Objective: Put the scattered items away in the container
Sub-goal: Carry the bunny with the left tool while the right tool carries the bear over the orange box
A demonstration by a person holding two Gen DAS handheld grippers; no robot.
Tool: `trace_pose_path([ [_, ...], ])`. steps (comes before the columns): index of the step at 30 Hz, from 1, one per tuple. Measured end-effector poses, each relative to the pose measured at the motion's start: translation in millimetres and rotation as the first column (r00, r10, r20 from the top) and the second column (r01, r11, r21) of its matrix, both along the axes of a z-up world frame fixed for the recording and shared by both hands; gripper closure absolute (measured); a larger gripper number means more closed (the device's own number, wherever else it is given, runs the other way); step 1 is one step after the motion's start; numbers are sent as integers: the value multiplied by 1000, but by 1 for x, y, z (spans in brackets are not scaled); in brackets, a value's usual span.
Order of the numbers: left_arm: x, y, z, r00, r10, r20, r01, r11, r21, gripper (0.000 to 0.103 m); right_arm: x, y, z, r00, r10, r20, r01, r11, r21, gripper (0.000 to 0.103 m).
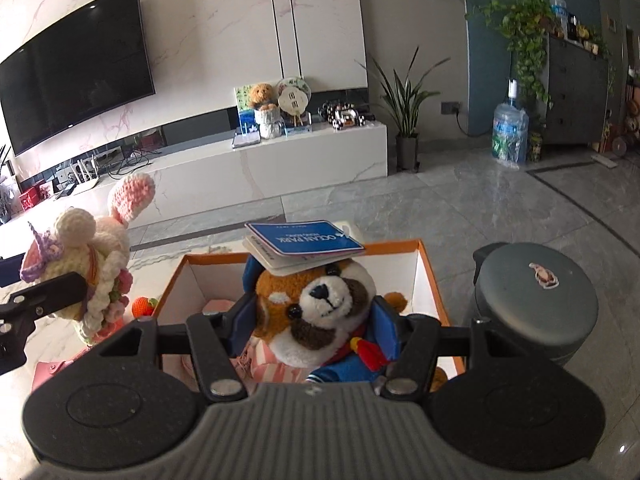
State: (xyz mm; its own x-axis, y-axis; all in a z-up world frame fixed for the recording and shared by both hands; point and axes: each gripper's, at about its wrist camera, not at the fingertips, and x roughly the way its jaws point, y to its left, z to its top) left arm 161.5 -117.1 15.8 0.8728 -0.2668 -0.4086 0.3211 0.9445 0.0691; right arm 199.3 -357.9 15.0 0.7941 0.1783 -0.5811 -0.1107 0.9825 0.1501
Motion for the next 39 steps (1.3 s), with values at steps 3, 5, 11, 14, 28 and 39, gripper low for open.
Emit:
trace_pose_path([
  [3, 7, -7, -6, 1000, -11, -23, 11, 1000, 2, 38, 23, -10, -15, 996, -19, -85, 24, 998, 59, 40],
  [5, 12, -9, -10, 999, -16, -38, 17, 1000, 5, 38, 37, -16, -24, 990, -31, -137, 45, 994, 104, 40],
  [11, 25, -17, -19, 997, -34, -66, 35, 999, 14, 38, 73, -22, -45, 968, -57, -243, 101, 979, 175, 40],
  [14, 30, -20, -23, 996, -44, -75, 46, 999, 14, 38, 91, -23, -54, 953, -83, -291, 139, 974, 177, 40],
  [28, 43, -31, -44, 991, -74, -113, 80, 996, 47, 38, 127, -22, -92, 884, -163, -439, 277, 938, 208, 39],
  [39, 40, -38, -53, 985, -90, -148, 103, 991, 81, 38, 130, -11, -96, 894, -168, -415, 251, 956, 153, 31],
])
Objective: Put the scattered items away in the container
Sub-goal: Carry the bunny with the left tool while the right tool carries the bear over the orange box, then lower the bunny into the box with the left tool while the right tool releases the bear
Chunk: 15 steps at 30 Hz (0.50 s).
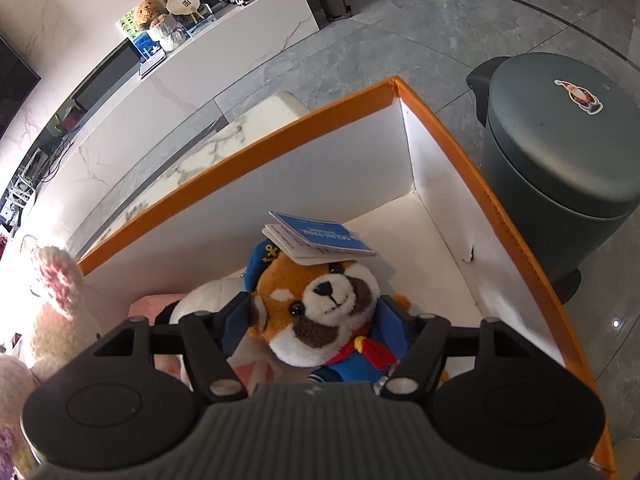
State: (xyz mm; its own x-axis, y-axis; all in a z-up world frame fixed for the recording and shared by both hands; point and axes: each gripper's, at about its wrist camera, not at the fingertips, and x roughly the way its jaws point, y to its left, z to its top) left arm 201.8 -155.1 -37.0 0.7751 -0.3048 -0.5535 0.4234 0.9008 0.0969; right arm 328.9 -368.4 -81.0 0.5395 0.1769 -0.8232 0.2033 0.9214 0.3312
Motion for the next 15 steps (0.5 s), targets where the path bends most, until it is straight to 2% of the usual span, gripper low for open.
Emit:
trace_pose_path([
  [3, -1, -1, -1, 1000, 9, -26, -9, 1000, 5, 38, -8, 1, 6, 999, -14, 50, 16, 999, -43, 23],
  [5, 0, -1, -2, 999, 18, -51, -17, 1000, 6, 38, -15, 1, 10, 995, -34, 95, 40, 997, -64, 21],
  [10, 7, 2, -3, 992, 30, -122, -29, 1000, 13, 38, -36, -3, 23, 979, -92, 180, 101, 994, -40, 21],
  [15, 15, 4, -1, 977, 19, -211, -15, 1000, 18, 38, -57, -6, 38, 951, -144, 274, 154, 988, -17, 21],
])
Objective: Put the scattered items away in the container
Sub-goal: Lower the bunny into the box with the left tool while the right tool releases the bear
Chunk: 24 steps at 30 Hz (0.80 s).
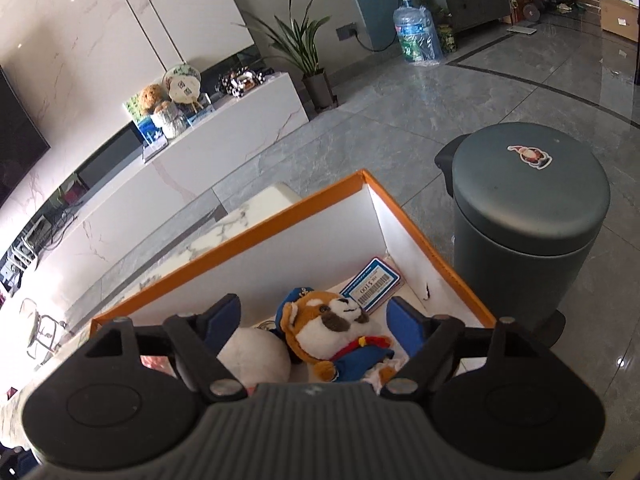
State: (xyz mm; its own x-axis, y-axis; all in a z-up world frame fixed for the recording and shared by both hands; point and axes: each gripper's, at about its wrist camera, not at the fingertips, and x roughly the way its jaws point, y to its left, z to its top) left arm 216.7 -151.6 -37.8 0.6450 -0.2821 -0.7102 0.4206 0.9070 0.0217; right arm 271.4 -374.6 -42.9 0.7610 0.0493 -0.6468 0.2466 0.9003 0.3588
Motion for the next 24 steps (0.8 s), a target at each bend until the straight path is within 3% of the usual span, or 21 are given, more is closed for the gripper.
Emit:
trace_pose_path([
  [3, 8, 3, 0, 998, -6, -58, 6, 1000, 5, 38, -8, 0, 4, 999, -12, 48, 12, 1000, -1, 21],
  [10, 18, 1, -3, 987, 8, -162, -1, 999, 41, 38, -5, 4, 0, 998, 37, 43, -36, 999, -27, 21],
  [19, 35, -7, -10, 948, 15, -317, 18, 995, 98, 37, -10, 6, 2, 995, 67, 71, -59, 993, -100, 21],
  [24, 41, -8, -17, 937, 29, -349, 5, 995, 95, 33, -11, 7, 1, 991, 113, 66, -108, 991, -84, 21],
])
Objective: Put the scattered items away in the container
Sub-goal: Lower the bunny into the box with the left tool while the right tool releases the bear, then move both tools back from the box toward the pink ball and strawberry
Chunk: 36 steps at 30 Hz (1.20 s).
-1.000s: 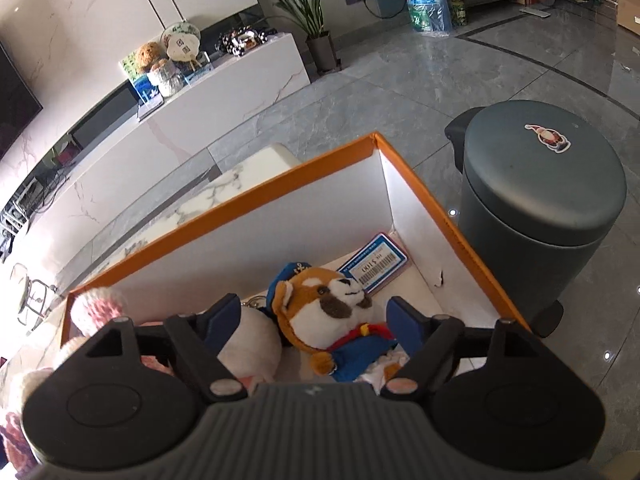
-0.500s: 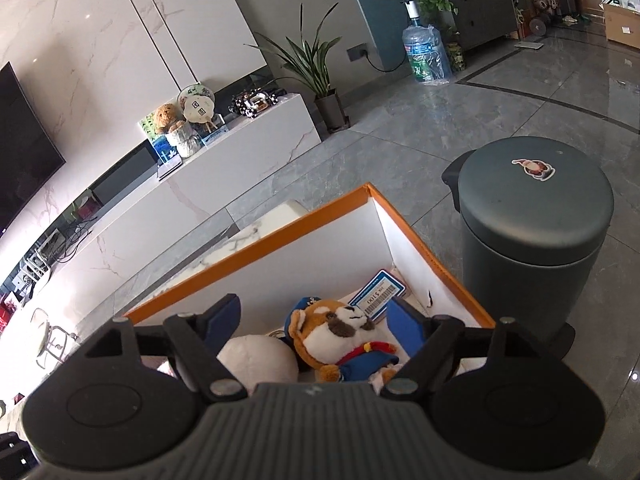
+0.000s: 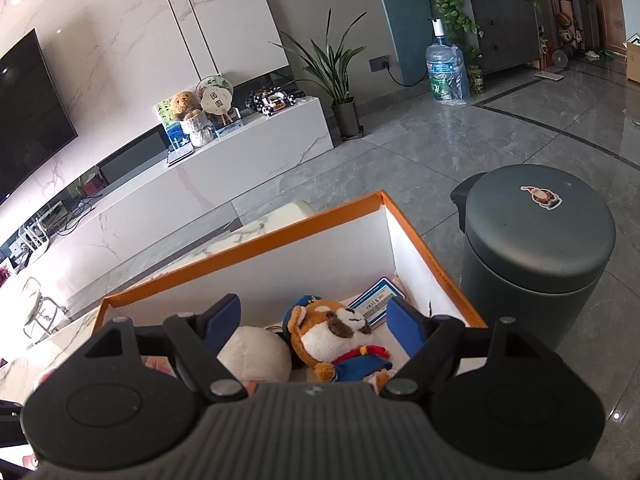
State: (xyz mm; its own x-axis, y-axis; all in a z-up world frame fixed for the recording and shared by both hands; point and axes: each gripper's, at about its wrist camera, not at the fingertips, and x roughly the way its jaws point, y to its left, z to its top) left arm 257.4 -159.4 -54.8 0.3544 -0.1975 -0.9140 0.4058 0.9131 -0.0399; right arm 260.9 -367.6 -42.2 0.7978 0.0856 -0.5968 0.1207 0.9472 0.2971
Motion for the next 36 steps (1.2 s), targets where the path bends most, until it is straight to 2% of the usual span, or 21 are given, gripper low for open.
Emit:
trace_pose_path([
  [12, 1, -4, -18, 999, 17, -51, -16, 1000, 19, 28, -4, 0, -2, 1000, 11, 3, -11, 1000, 14, 21],
  [18, -6, -1, -9, 1000, 16, -16, -16, 1000, 15, 26, -5, -2, -3, 1000, 12, 5, -12, 1000, 22, 21],
  [22, -14, 4, 4, 999, 29, 28, -29, 999, -15, 23, -4, -3, -4, 1000, 7, -3, -7, 1000, 24, 21],
  [27, -31, 10, 21, 992, 31, 126, -22, 997, -72, 19, -7, 0, -4, 1000, 5, 5, -5, 1000, 21, 21],
  [33, -57, 26, 41, 962, 57, 265, -29, 993, -111, 19, -27, 7, -2, 999, -19, 51, 18, 999, 27, 21],
  [36, -70, 43, 47, 940, 102, 325, -55, 987, -150, 19, -42, 18, 3, 993, -17, 117, 20, 1000, -24, 21],
])
